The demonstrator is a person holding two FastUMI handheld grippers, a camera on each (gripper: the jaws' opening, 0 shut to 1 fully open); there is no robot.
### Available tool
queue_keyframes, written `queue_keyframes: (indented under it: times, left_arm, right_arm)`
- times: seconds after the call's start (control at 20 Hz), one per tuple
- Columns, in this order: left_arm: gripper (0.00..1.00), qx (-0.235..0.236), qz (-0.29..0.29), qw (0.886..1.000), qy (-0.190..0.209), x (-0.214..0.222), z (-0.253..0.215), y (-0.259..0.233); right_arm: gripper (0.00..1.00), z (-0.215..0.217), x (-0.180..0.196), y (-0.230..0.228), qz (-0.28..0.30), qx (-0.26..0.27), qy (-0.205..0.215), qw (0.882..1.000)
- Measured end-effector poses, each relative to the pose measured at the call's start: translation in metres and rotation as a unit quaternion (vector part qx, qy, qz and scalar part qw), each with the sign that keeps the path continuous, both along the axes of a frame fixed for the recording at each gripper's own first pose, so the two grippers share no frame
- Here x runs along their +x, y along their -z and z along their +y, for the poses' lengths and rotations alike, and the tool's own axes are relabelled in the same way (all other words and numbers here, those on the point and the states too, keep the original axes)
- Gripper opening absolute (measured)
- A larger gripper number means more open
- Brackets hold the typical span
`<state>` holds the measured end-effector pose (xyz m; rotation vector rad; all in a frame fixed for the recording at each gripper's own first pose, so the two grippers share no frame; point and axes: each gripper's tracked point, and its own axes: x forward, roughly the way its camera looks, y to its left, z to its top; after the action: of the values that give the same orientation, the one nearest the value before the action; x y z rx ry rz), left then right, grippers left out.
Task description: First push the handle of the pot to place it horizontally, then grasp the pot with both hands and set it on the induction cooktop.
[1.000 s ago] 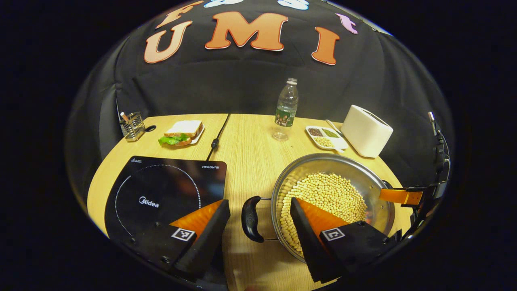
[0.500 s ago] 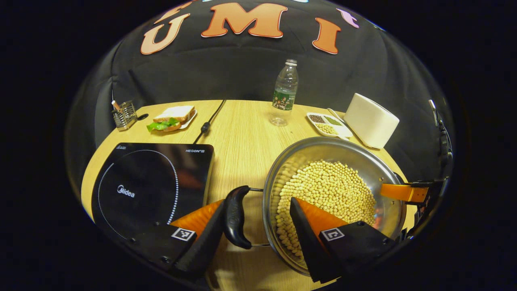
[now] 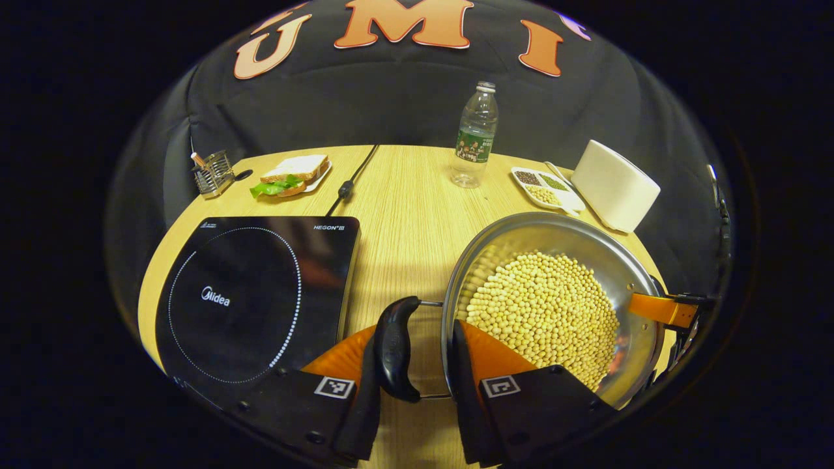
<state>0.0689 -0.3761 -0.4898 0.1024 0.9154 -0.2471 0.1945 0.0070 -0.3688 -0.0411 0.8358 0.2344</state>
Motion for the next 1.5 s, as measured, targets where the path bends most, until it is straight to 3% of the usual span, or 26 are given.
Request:
queue_keyframes:
  times: [0.4, 0.7, 1.05, 1.1, 1.15, 1.5]
  left_arm:
    - [0.57, -0.015, -0.011, 1.0, -0.012, 0.0, 0.005, -0.055]
    - [0.56, -0.02, -0.028, 0.999, -0.029, 0.009, 0.045, -0.092]
    - [0.57, -0.026, -0.026, 0.999, -0.032, 0.018, 0.129, -0.107]
    - [0.56, -0.027, -0.025, 0.999, -0.029, 0.022, 0.143, -0.108]
    - [0.57, -0.029, -0.026, 0.999, -0.027, 0.025, 0.156, -0.109]
    - [0.56, -0.031, -0.029, 0.999, -0.029, 0.05, 0.258, -0.12]
  right_arm:
    - [0.54, -0.009, -0.002, -0.017, -0.024, 0.032, 0.001, 0.999]
    - [0.54, -0.004, 0.004, 0.0, -0.045, 0.046, -0.02, 0.998]
    - [0.54, -0.006, 0.003, -0.003, -0.05, 0.042, -0.021, 0.998]
    - [0.49, -0.006, 0.003, -0.007, -0.049, 0.042, -0.017, 0.998]
    - [0.54, -0.006, 0.003, -0.008, -0.05, 0.043, -0.015, 0.998]
    - [0.54, -0.007, 0.004, -0.004, -0.051, 0.044, -0.016, 0.998]
